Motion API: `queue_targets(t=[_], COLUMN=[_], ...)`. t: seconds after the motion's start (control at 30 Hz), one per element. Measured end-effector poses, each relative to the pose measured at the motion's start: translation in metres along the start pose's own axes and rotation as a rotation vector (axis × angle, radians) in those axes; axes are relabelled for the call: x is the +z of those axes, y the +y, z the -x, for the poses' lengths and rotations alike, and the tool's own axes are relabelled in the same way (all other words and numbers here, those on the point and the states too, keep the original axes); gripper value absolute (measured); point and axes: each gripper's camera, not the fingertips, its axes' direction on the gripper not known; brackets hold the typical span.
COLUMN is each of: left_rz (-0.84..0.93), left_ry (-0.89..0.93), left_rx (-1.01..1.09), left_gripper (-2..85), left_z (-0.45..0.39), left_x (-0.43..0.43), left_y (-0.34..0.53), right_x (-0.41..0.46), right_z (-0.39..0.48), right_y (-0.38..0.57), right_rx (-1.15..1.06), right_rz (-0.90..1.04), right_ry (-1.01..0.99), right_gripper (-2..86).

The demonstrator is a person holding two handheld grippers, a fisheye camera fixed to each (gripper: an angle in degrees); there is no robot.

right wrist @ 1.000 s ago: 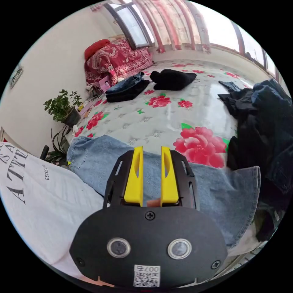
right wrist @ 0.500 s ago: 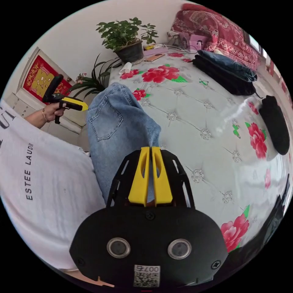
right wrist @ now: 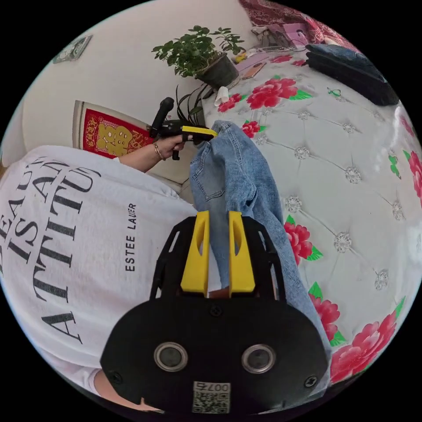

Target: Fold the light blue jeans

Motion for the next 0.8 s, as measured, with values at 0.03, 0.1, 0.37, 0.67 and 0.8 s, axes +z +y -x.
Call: queue_targets(t=[0.03, 0.1, 0.37, 0.67, 0.8], left_rz=[-0.009, -0.030, -0.035, 0.026, -0.002], left_ry=[-0.002, 0.012, 0.043, -0.076, -0.049], left_rx=[0.001, -0.019, -0.056, -0.017, -0.049], left_gripper=[0.3, -0.2, -0.8, -1.0, -1.0], left_z=[-0.003, -0.003, -0.008, -0.024, -0.021], left_x=[0.002, 0.005, 0.015, 0.025, 0.024], left_y=[0.001, 0.004, -0.001, -0.033, -0.031], right_x=[-0.010, -0.042, -0.015, -0.109, -0.098], right_z=[-0.008, -0.047, -0.203, -0.304, -0.294], right_y=[0.001, 0.006, -0.023, -0.031, -0.057], right_rx=[0.015, 0.097, 0.432, 0.475, 0.398], right_rz=[-0.040, -0.178, -0.141, -0.493, -0.201], right_ry=[-0.003, -0.014, -0.436, -0.471, -0.206], right_gripper=[3.0, 3.3, 3.1, 1.6, 4.9])
